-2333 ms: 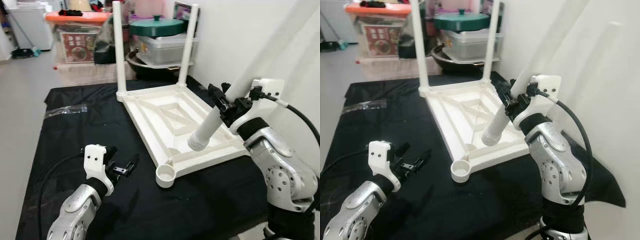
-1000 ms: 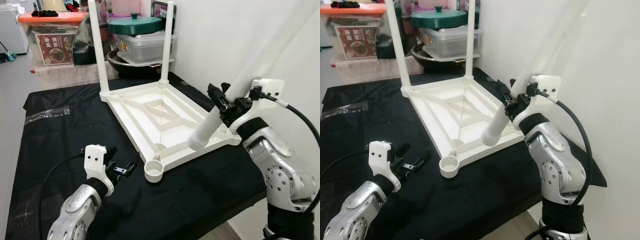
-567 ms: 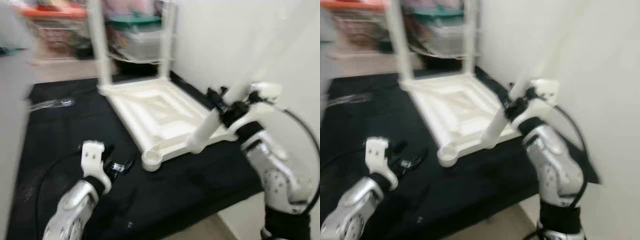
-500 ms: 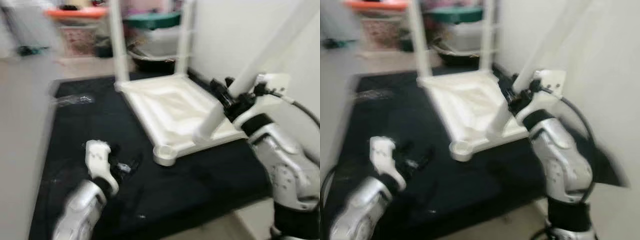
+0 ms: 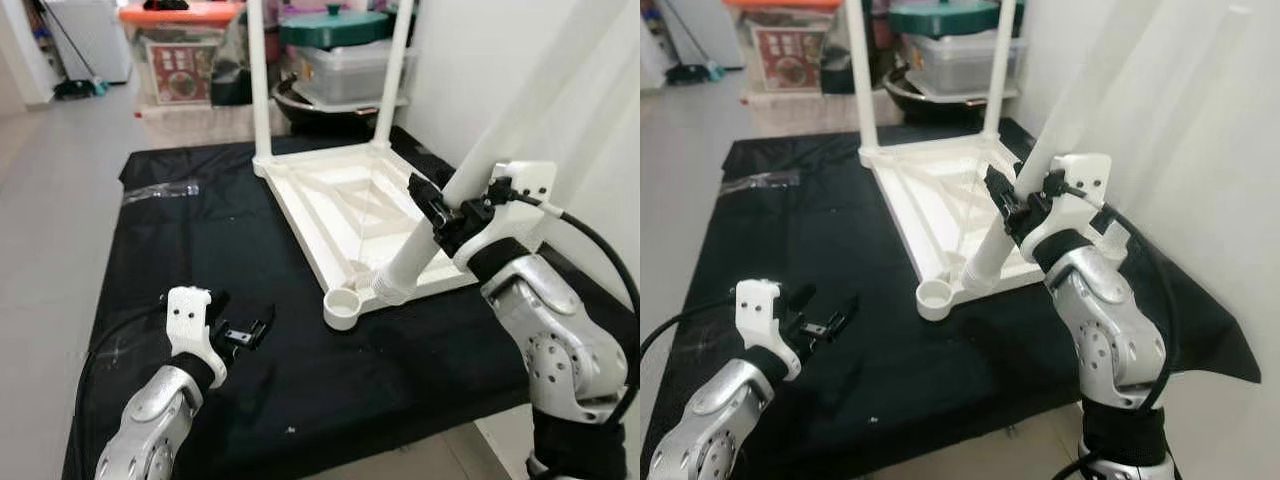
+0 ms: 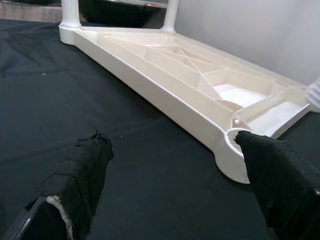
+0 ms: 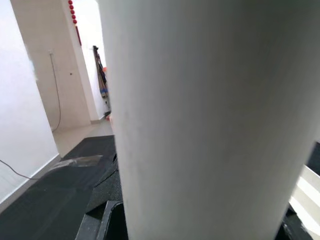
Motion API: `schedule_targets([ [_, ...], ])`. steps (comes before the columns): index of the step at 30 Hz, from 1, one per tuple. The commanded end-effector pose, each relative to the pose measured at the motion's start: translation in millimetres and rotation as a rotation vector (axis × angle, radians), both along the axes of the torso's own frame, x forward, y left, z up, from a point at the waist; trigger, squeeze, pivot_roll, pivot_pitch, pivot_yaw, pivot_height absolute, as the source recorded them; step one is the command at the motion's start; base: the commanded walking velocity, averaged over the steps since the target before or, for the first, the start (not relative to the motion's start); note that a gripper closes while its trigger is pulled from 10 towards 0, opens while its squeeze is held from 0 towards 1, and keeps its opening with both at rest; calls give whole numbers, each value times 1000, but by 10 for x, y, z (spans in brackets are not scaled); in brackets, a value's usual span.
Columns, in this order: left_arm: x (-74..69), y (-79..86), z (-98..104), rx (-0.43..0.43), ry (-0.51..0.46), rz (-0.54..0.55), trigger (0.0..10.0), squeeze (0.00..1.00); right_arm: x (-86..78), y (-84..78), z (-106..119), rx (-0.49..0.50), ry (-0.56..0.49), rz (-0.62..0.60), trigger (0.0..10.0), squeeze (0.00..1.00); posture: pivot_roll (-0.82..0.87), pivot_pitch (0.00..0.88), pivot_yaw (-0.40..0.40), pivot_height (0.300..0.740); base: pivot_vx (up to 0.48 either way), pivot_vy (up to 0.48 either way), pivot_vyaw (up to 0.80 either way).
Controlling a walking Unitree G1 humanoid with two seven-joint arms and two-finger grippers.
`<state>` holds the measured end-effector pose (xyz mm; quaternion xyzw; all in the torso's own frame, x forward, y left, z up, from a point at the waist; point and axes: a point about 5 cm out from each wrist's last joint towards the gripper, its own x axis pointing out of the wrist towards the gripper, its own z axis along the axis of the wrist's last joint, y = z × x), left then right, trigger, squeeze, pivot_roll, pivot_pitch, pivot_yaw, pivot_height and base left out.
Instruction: Building children table
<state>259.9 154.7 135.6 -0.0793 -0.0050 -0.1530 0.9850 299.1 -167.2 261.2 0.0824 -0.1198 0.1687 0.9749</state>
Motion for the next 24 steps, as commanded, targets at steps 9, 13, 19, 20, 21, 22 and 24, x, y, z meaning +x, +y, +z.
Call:
schedule_targets([
  [9,36,42,-45,31,10,32,10000,0,16,22,-4,-51,-23,-11,10000,0,6,0,-69,740,0,0,356],
  [13,43,58,-51,47,13,40,10000,0,27,38,-10,-38,-18,-5,10000,0,9,0,-69,740,0,0,0],
  [19,57,81,-54,54,9,60,10000,0,46,61,-39,-53,-10,-4,10000,0,13,0,-72,740,0,0,0],
  [20,59,82,-54,55,9,62,10000,0,47,66,-42,-54,-9,-2,10000,0,13,0,-72,740,0,0,0],
  [21,59,80,-54,55,9,64,10000,0,52,73,-46,-54,-7,1,10000,0,14,0,-74,740,0,0,0],
  [22,59,80,-54,55,9,64,10000,0,52,73,-46,-54,-7,1,10000,0,14,0,-74,740,0,0,0],
  [24,59,79,-57,55,11,66,10000,0,67,86,-57,-60,-6,6,10000,0,15,0,-75,740,0,0,0],
])
